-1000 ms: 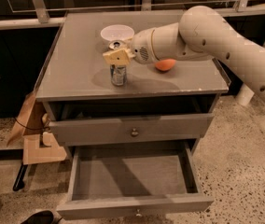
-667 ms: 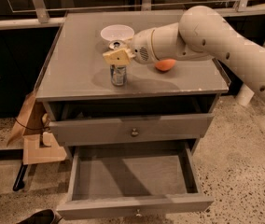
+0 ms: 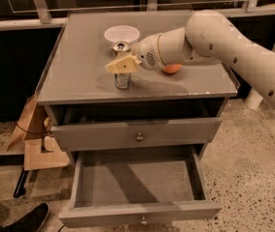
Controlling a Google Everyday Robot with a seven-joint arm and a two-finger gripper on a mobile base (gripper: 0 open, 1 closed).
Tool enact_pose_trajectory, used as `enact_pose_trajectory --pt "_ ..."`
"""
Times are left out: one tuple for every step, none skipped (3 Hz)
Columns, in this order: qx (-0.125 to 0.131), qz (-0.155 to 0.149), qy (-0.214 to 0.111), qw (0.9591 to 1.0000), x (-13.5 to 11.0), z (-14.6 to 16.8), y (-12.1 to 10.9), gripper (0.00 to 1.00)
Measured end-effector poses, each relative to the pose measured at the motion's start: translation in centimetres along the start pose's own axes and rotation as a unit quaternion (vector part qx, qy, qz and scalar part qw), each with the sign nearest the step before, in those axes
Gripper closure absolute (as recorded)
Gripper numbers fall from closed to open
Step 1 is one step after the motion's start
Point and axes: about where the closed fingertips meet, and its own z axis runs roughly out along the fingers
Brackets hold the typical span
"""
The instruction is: Pick redbull can from middle drawer and place on counter
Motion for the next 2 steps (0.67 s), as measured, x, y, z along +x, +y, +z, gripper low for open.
enact_pose_trajectory --pt "0.000 0.000 0.000 1.0000 0.00 0.01 0.01 0.00" --pt "0.000 0.000 0.000 1.0000 0.00 0.01 0.01 0.00"
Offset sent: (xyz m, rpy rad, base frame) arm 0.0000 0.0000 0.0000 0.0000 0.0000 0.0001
